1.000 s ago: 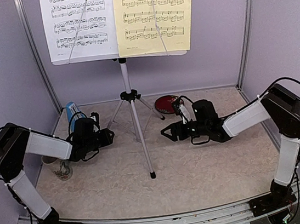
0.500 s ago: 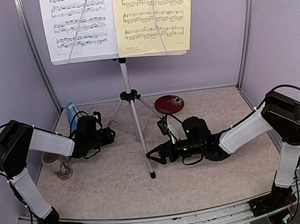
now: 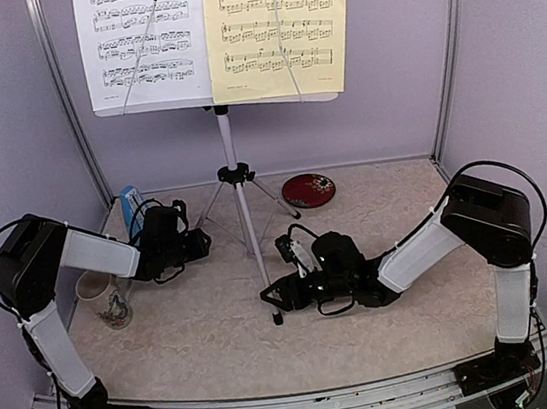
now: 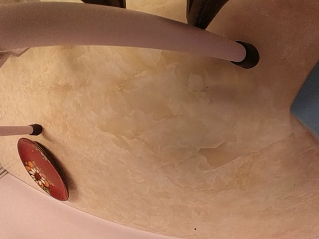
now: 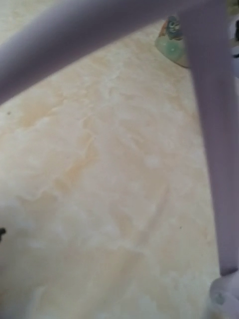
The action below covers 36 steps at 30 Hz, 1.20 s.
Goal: Set up the instrument practice props
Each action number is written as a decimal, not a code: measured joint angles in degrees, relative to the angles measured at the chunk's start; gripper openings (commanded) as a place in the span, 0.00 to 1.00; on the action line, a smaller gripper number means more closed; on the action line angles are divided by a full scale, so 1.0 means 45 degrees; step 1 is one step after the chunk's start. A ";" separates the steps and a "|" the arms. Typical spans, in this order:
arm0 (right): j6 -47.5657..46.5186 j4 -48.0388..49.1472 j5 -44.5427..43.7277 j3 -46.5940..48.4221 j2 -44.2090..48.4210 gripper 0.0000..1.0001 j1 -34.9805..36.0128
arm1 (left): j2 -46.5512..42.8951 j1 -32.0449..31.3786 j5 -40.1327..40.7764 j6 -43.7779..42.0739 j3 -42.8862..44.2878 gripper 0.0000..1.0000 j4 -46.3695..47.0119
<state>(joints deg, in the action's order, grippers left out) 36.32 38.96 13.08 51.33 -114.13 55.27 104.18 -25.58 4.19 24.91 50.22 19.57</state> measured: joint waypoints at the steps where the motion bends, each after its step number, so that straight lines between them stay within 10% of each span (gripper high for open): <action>1: -0.0034 -0.0015 -0.0117 0.0073 -0.0019 0.44 0.0019 | 0.0049 0.0010 -0.0019 0.0000 0.0053 0.41 -0.0010; 11: -0.1098 -0.0447 -0.0816 0.0811 -0.0068 0.00 0.0078 | 0.0471 0.0170 -0.0325 0.0000 0.0826 0.41 -0.0146; 27: -0.2312 -0.1039 -0.0782 0.1836 -0.0602 0.00 -0.1229 | 0.1409 0.0811 -0.1078 -0.0136 0.2322 0.41 -0.0107; 33: -0.2463 -0.1015 -0.0743 0.2035 -0.0758 0.02 -0.1239 | 0.0889 0.0665 -0.1258 -0.0457 0.2035 0.65 0.0121; 36: -0.2540 -0.0991 -0.0690 0.2035 -0.0758 0.21 -0.1243 | -0.0287 0.0505 -0.1277 -0.0719 0.1690 0.80 -0.0019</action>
<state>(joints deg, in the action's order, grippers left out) 24.88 34.50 9.98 60.49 -117.54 49.67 102.89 -23.31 -1.56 21.67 57.82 19.49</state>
